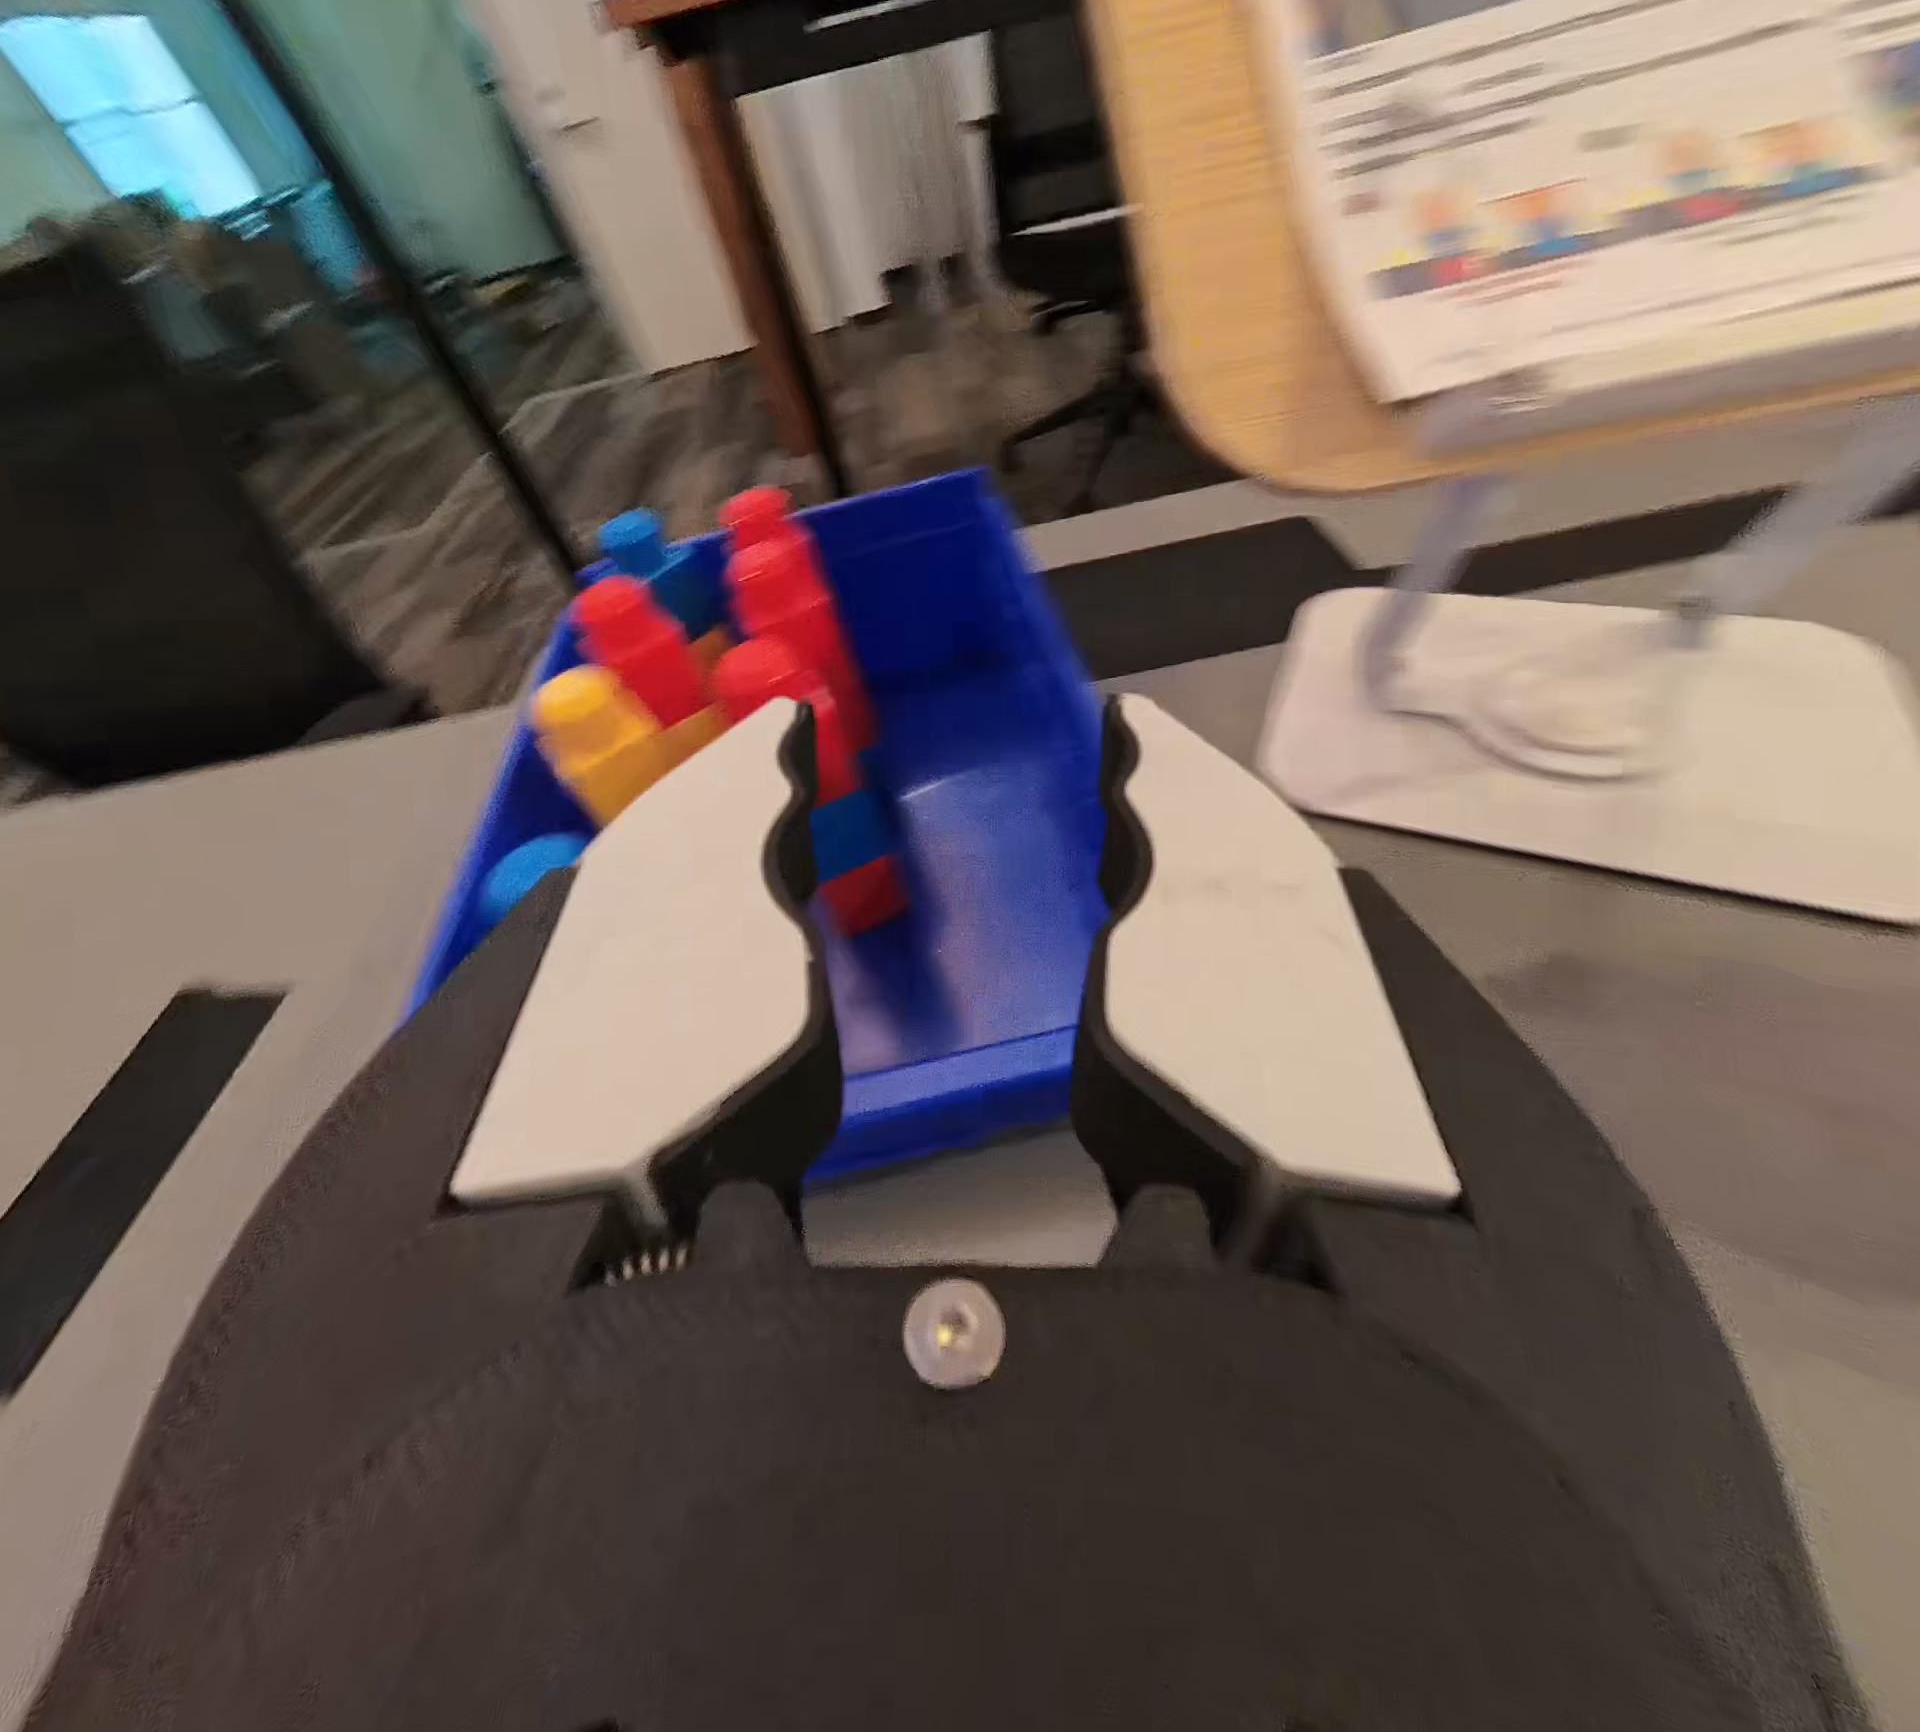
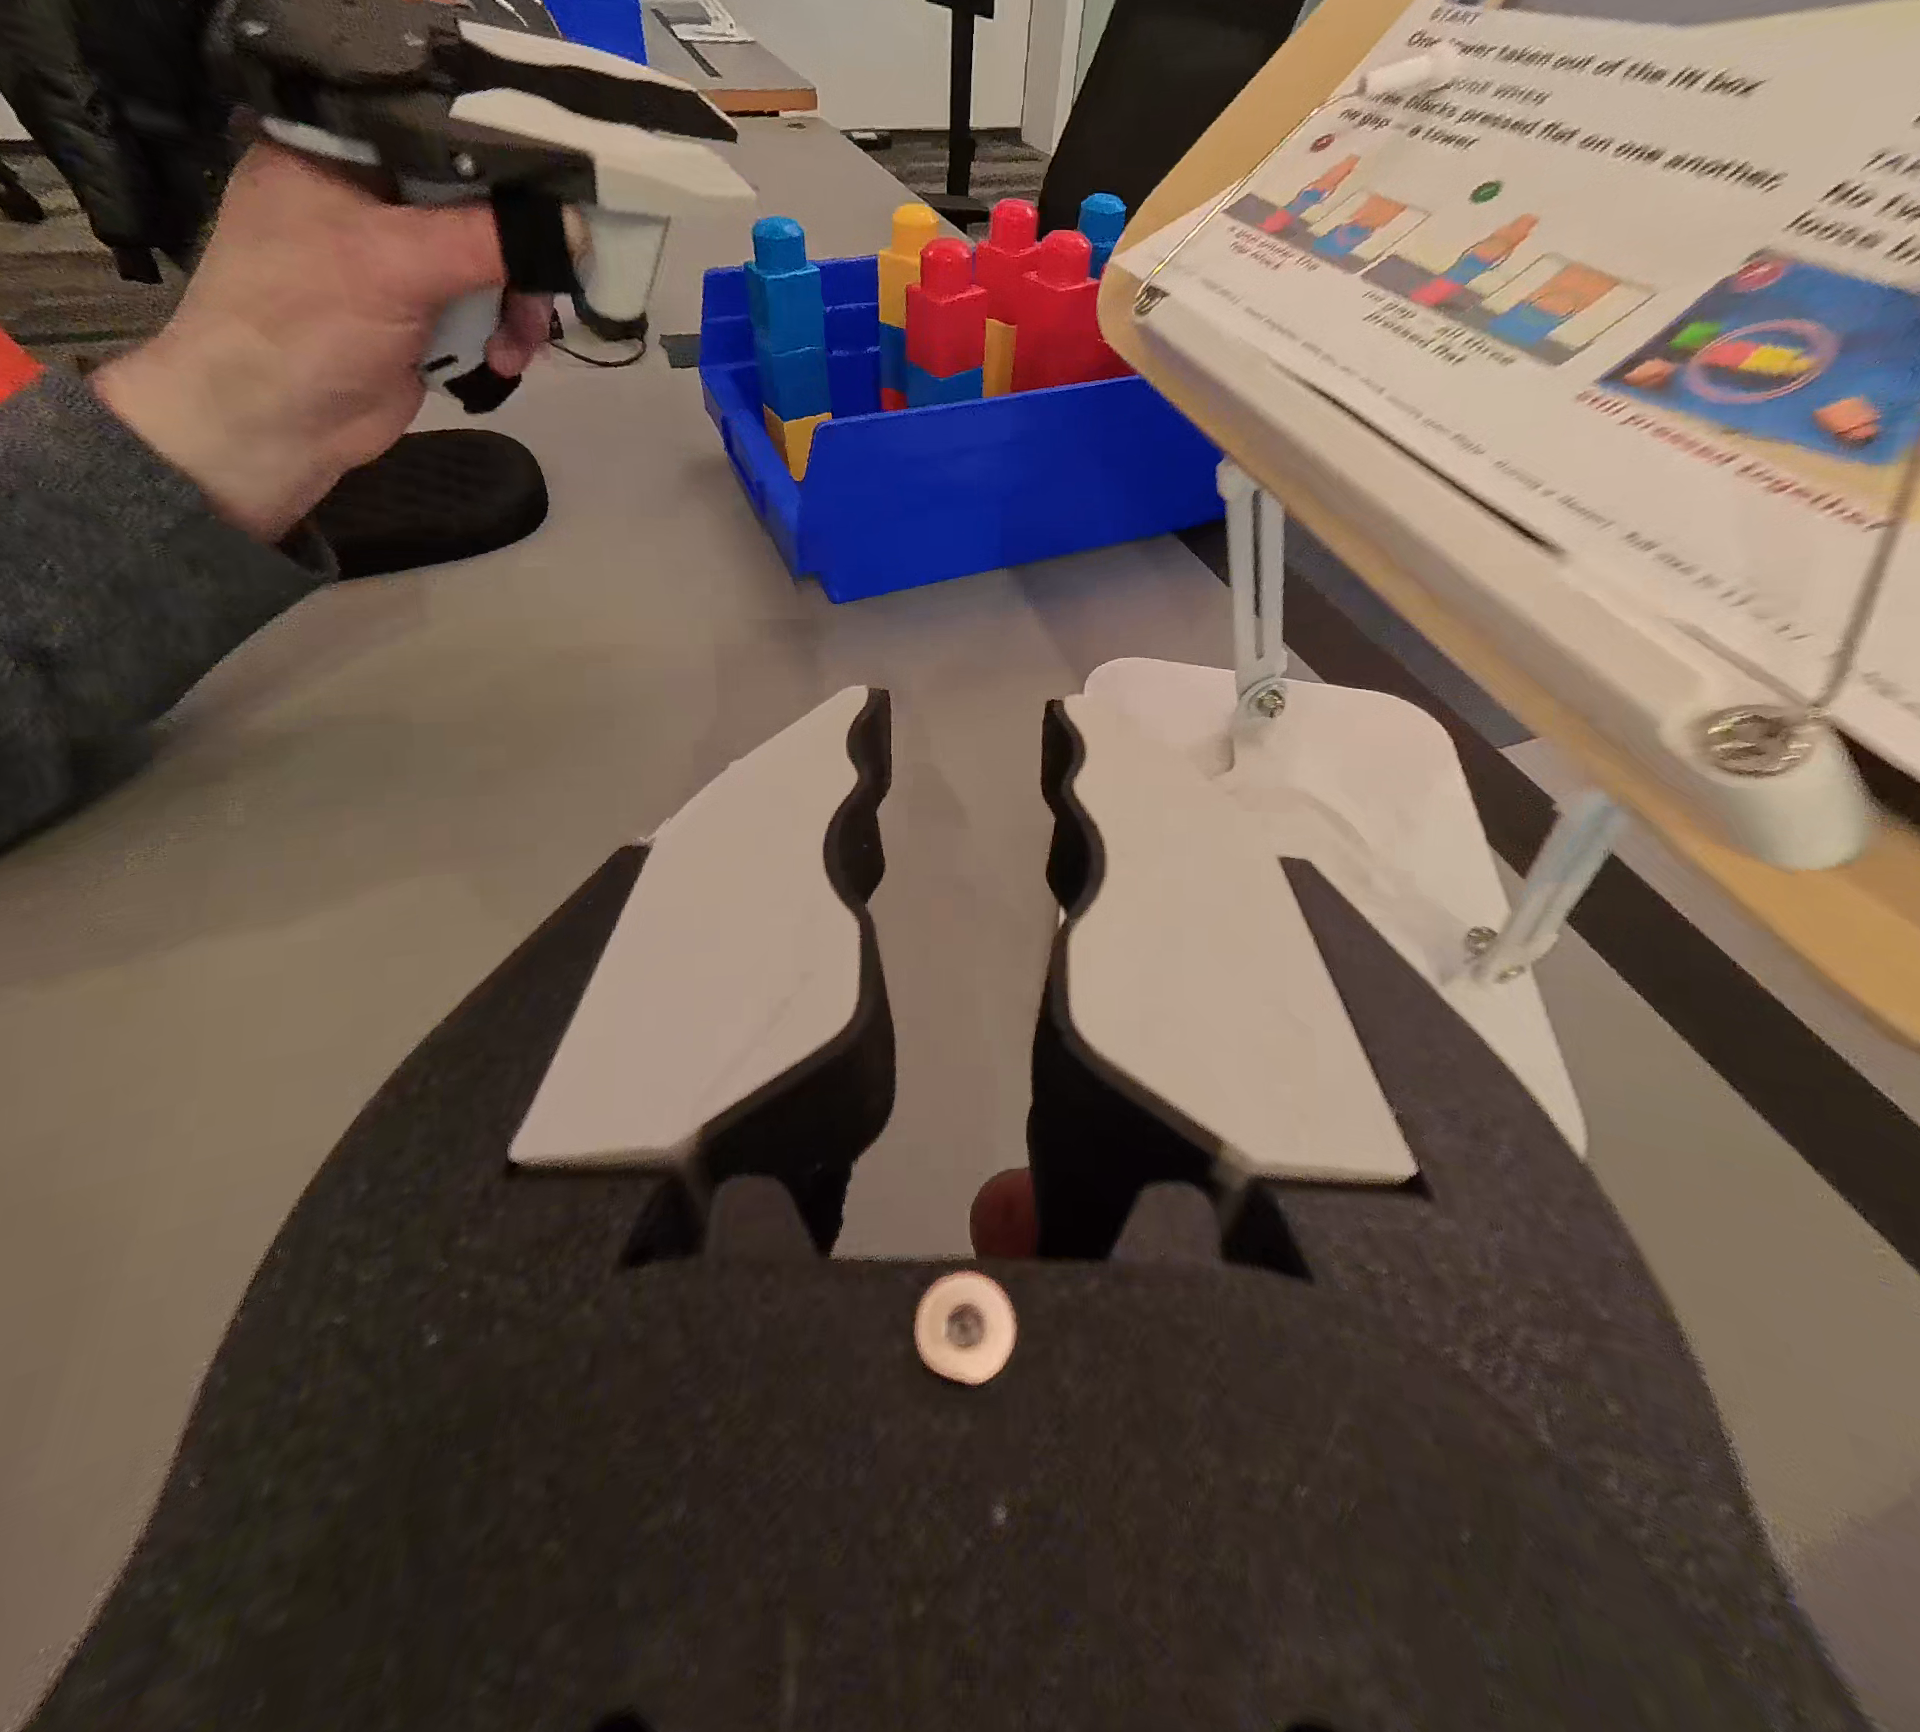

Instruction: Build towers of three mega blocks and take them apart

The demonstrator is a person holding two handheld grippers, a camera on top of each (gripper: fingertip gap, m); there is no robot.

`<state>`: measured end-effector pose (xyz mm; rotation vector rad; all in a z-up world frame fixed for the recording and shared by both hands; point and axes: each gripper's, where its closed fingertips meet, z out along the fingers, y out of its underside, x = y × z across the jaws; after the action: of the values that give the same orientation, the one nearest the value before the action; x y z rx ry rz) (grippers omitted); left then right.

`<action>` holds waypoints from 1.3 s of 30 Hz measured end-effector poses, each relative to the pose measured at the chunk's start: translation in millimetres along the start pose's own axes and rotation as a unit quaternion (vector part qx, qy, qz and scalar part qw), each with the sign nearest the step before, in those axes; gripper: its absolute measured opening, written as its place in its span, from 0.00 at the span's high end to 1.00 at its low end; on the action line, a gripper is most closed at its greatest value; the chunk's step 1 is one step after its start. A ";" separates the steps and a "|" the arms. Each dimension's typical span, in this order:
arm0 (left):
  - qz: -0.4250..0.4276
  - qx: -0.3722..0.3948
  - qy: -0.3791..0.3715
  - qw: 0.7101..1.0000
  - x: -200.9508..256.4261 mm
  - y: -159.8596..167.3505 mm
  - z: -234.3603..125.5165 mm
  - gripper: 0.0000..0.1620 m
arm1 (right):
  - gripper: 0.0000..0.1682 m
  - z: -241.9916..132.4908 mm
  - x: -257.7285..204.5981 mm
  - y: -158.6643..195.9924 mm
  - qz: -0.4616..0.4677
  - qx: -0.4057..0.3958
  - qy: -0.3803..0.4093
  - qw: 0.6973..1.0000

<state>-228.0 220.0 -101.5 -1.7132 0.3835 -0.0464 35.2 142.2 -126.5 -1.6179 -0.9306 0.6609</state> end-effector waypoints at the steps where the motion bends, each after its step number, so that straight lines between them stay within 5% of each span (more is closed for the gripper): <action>1: -0.014 -0.014 -0.032 0.999 -22.7 10.0 2.2 0.65 | 0.84 4.3 -2.5 6.2 -0.004 0.004 -0.001 1.000; 9: -0.048 -0.125 -0.131 0.982 -101.2 81.8 42.3 0.46 | 0.85 26.3 -14.3 52.6 -0.027 -0.024 -0.011 0.999; 16: 0.004 -0.152 -0.142 0.978 -102.2 96.2 60.8 0.77 | 0.85 28.4 -11.8 58.8 -0.028 -0.028 -0.012 0.999; 20: 0.003 -0.131 -0.123 0.984 -96.8 85.6 54.6 0.77 | 0.85 24.2 -11.9 49.1 -0.029 -0.015 -0.019 0.999; 25: 0.008 -0.059 0.006 0.998 -49.6 11.9 18.7 0.77 | 0.78 16.4 -27.0 22.1 -0.034 0.004 -0.077 0.996; 28: 0.020 -0.007 0.158 0.987 19.2 -39.8 -8.4 0.77 | 0.75 12.4 -39.0 1.1 -0.046 0.012 -0.106 0.993; 34: 0.060 0.036 0.424 0.903 174.6 -86.3 -51.0 0.77 | 0.66 3.7 -64.7 -24.1 -0.035 0.017 -0.180 0.983; 39: 0.082 0.020 0.531 0.843 261.0 -77.1 -61.7 0.77 | 0.69 0.6 -68.9 -19.6 -0.034 0.001 -0.201 0.979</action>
<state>20.4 98.5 -63.7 -1.4621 1.3311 -0.9003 -6.7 86.3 -111.1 -1.4684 -1.2712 0.9618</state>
